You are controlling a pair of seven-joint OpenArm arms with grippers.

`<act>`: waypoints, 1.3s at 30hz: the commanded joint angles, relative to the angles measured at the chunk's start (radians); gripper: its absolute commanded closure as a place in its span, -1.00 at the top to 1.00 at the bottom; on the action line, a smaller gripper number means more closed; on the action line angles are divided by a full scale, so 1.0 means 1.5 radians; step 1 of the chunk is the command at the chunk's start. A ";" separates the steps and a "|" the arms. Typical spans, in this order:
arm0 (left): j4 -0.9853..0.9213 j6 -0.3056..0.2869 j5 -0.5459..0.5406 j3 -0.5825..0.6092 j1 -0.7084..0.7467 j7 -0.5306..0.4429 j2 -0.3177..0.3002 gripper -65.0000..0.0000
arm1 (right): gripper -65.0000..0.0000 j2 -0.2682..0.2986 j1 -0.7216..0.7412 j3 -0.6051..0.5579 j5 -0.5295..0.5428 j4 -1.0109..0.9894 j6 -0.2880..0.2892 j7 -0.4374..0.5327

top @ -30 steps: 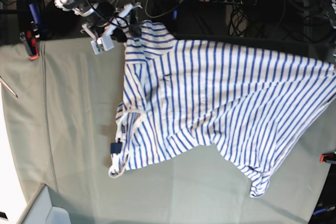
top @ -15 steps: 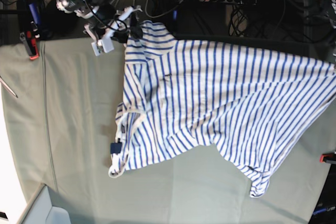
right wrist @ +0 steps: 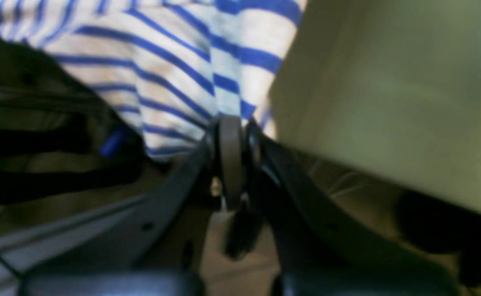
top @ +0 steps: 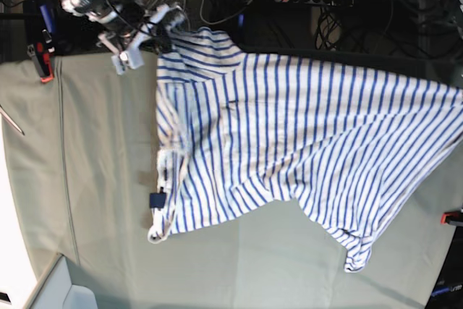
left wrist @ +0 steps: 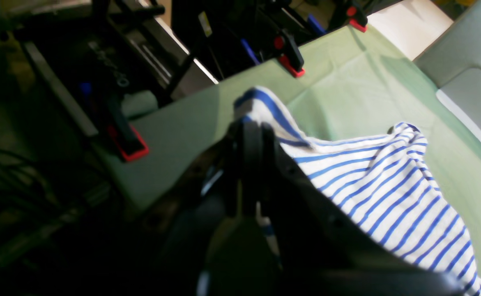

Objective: Layout the t-shirt on the table in an organized manner, then fold the t-shirt properly

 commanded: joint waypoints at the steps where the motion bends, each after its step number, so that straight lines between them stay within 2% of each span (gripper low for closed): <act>1: 0.033 -0.005 0.000 -0.006 0.003 -0.030 -0.012 -1.00 | -1.00 -0.002 -0.006 -0.002 0.021 0.045 0.011 0.022; 6: 0.098 -0.005 0.000 -0.006 0.017 -0.030 -0.013 -1.00 | -1.00 -0.009 -0.031 0.069 0.023 0.209 0.013 0.022; 9: 0.131 -0.005 -0.002 -0.007 0.017 -0.030 -0.013 -1.00 | -1.00 -0.018 -0.019 0.108 0.027 0.237 0.013 0.028; 12: 0.172 -0.005 -0.001 -0.017 0.012 -0.030 -0.015 -1.00 | -1.00 -0.020 0.033 0.180 0.069 0.234 0.014 0.022; 15: 0.188 -0.005 -0.001 -0.017 -0.023 -0.026 -0.041 -1.00 | -1.00 -0.019 0.090 0.238 0.111 0.234 0.014 0.022; 18: 0.186 -0.004 0.000 -0.004 -0.082 -0.024 -0.067 -1.00 | -1.00 -0.018 0.163 0.276 0.119 0.234 0.014 0.022; 22: 0.176 0.001 0.001 0.038 -0.152 -0.024 -0.105 -1.00 | -1.00 -0.018 0.268 0.297 0.119 0.232 0.011 0.022; 24: 0.176 0.001 0.009 0.061 -0.191 -0.021 -0.111 -1.00 | -1.00 -0.015 0.322 0.296 0.118 0.232 0.011 0.022; 27: 0.174 -0.003 0.076 0.091 -0.264 0.027 -0.109 -1.00 | -1.00 -0.002 0.401 0.294 0.117 0.230 0.010 0.021; 30: 0.174 -0.004 0.110 0.109 -0.317 0.065 -0.109 -1.00 | -1.00 -0.002 0.471 0.294 0.117 0.228 0.010 0.021; 35: 0.176 -0.004 0.116 0.109 -0.404 0.105 -0.112 -1.00 | -1.00 0.006 0.572 0.294 0.117 0.228 0.010 0.021; 39: 0.180 -0.004 0.111 0.110 -0.457 0.114 -0.154 -1.00 | -1.00 0.006 0.645 0.294 0.118 0.229 0.010 0.022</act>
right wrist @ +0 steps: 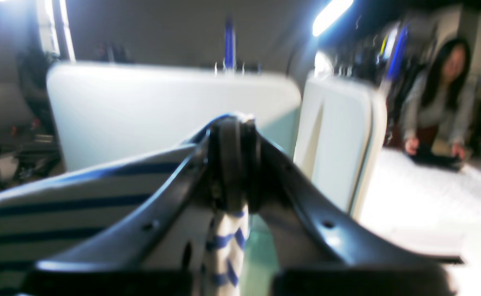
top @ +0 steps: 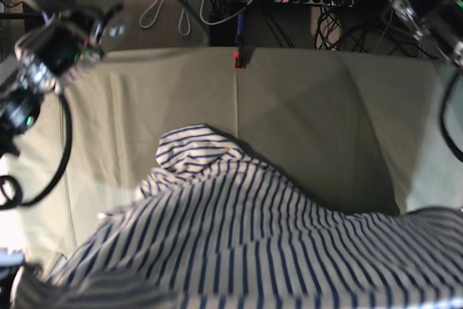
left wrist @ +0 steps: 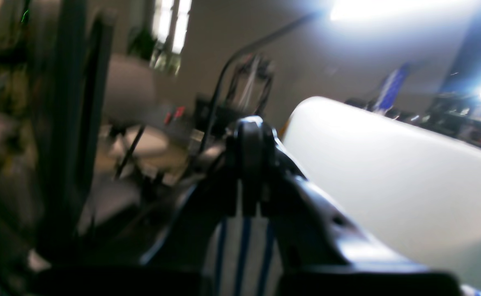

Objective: Layout the t-shirt on the table in an organized manner, then fold the t-shirt properly
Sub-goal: 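Lift the shirt high with both grippers and lay it back down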

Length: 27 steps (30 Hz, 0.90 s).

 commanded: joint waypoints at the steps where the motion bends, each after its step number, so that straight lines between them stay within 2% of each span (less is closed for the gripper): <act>1: 0.011 0.004 0.003 0.003 -0.027 -0.022 -0.020 -1.00 | -1.00 0.008 0.032 0.001 0.014 0.011 0.000 0.027; 7: 0.016 0.004 0.003 0.056 -0.117 -0.024 -0.078 -1.00 | -1.00 0.005 0.152 -0.001 0.016 0.011 0.000 0.025; 12: 0.019 0.004 0.007 0.059 -0.167 -0.020 -0.081 -1.00 | -1.00 0.007 0.203 -0.002 0.014 0.010 0.000 0.025; 15: 0.018 0.004 0.008 0.059 -0.137 -0.021 -0.078 -1.00 | -1.00 0.007 0.195 -0.005 0.014 0.005 0.000 0.025; 19: -0.002 0.004 0.008 0.060 -0.082 -0.023 -0.024 -1.00 | -1.00 0.007 0.160 -0.028 0.014 -0.078 0.000 0.032; 23: -0.052 0.004 0.009 0.068 -0.069 -0.023 0.025 -1.00 | -1.00 0.020 0.159 -0.039 0.014 -0.182 0.000 0.032; 27: -0.152 0.004 0.040 0.116 -0.095 -0.025 0.034 -1.00 | -1.00 0.053 0.209 -0.062 0.013 -0.348 0.000 0.033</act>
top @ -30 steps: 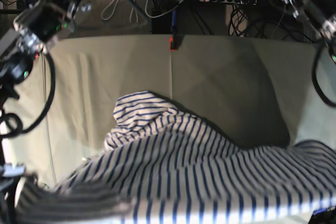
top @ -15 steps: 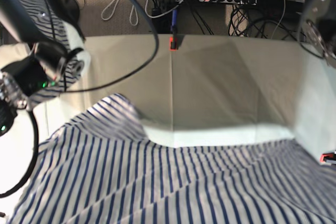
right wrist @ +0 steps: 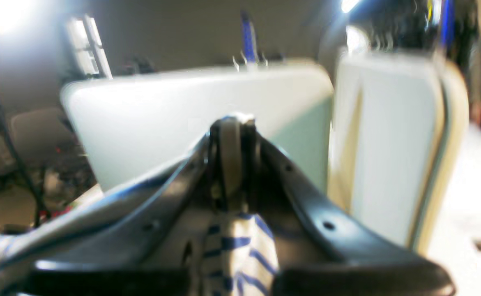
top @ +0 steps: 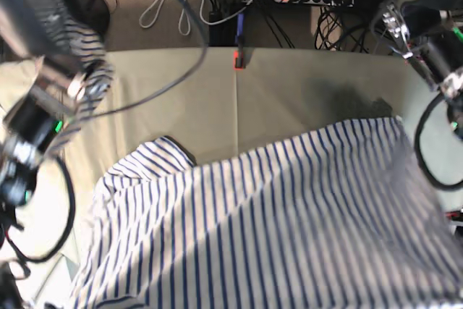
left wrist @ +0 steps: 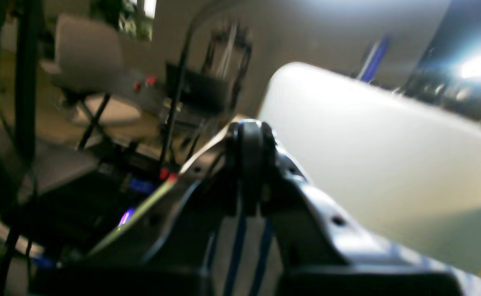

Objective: Layout the t-shirt on the table in an organized manner, then fold the t-shirt properly
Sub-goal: 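Lift the shirt high with both grippers and lay it back down, then grasp the shirt's collar-side corners with both grippers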

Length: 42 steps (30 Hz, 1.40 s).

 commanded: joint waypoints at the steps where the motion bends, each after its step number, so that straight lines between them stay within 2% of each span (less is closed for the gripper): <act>1: -0.019 0.001 0.012 0.017 -0.040 -0.015 -0.008 -1.00 | -1.00 0.018 0.043 -0.016 0.010 -0.031 0.000 0.020; 3: -0.078 0.001 0.039 0.039 -0.072 -0.015 -0.007 -1.00 | -1.00 0.050 0.082 -0.036 0.010 -0.128 0.000 0.022; 6: -0.157 0.001 0.059 0.057 -0.117 -0.015 -0.006 -1.00 | -1.00 0.073 0.136 -0.059 0.010 -0.265 0.000 0.057; 11: -0.280 0.001 0.065 0.082 -0.194 -0.015 -0.006 -1.00 | -1.00 0.103 0.231 -0.159 0.010 -0.508 0.000 0.176; 15: -0.388 0.001 0.065 0.086 -0.237 -0.015 -0.009 -0.99 | -0.96 0.104 0.287 -0.241 0.010 -0.681 0.000 0.280; 17: -0.448 0.001 0.062 0.086 -0.264 -0.016 -0.008 -0.90 | -0.78 0.101 0.307 -0.268 0.010 -0.753 -0.001 0.331; 20: -0.535 0.001 0.064 0.087 -0.300 -0.016 -0.010 -0.55 | -0.38 0.090 0.322 -0.297 0.010 -0.808 -0.001 0.380; 24: -0.595 0.001 0.065 0.086 -0.335 -0.016 -0.011 0.01 | 0.16 0.096 0.317 -0.314 0.010 -0.809 0.000 0.374; 27: -0.595 0.001 0.060 0.081 -0.332 -0.016 -0.014 0.12 | 0.35 0.097 0.295 -0.333 0.010 -0.809 -0.001 0.373; 31: -0.560 0.001 0.058 0.080 -0.254 -0.011 -0.025 0.12 | 0.38 0.130 0.235 -0.330 0.016 -0.809 -0.028 0.348; 36: -0.412 0.002 0.058 0.079 -0.068 -0.012 -0.017 0.12 | 0.38 0.151 0.128 -0.319 0.016 -0.786 -0.039 0.346; 39: -0.334 0.003 0.058 0.078 0.044 -0.015 0.006 0.12 | 0.38 0.155 0.042 -0.284 0.016 -0.717 -0.039 0.343; 42: -0.290 0.002 0.058 0.032 0.132 -0.015 0.031 0.12 | 0.38 0.153 -0.056 -0.256 0.016 -0.610 -0.040 0.310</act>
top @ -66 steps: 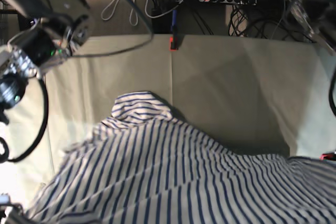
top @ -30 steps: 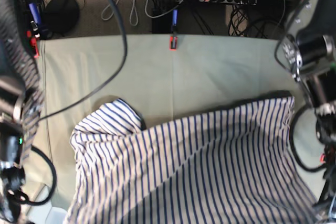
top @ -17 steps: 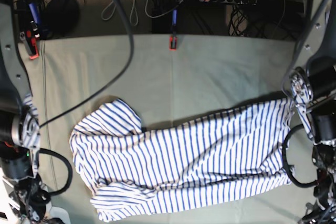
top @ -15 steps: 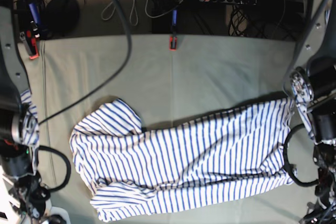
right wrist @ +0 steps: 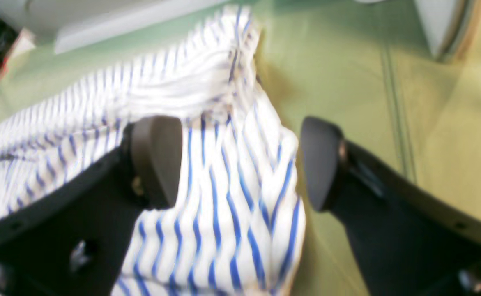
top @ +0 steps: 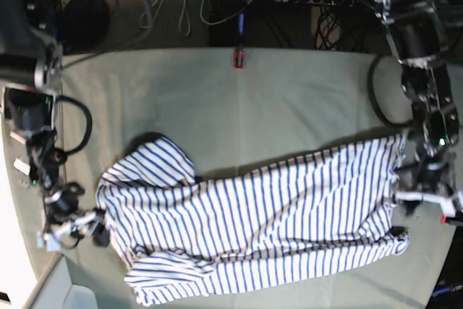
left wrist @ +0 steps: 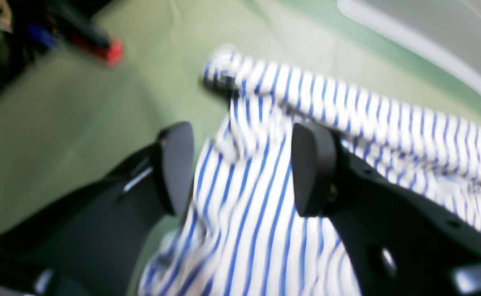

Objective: Layout the t-shirt on the table in an organized manner, then fold the t-shirt properly
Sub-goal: 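Grasp the shirt's collar-side corners with both grippers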

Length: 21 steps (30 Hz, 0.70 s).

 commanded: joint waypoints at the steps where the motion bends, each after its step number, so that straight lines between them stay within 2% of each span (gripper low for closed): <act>1: 0.012 0.006 0.002 -0.024 0.011 -0.012 -0.003 0.12 | 0.38 0.013 -0.011 0.013 0.011 0.050 0.008 0.007; 5: 0.004 0.005 0.002 -0.085 0.063 -0.012 0.020 0.12 | 0.38 -0.014 -0.138 0.073 0.011 0.222 0.008 -0.044; 8: -0.021 0.005 0.002 -0.081 0.076 -0.012 0.021 0.13 | 0.38 -0.037 -0.216 0.113 0.010 0.318 0.008 -0.075; 15: -0.106 0.005 0.003 -0.045 0.046 -0.012 0.020 0.13 | 0.38 -0.088 -0.342 0.147 0.008 0.431 0.008 -0.086; 21: -0.151 0.005 0.003 -0.046 0.040 -0.014 0.021 0.13 | 0.38 -0.105 -0.409 0.147 0.008 0.485 0.008 -0.086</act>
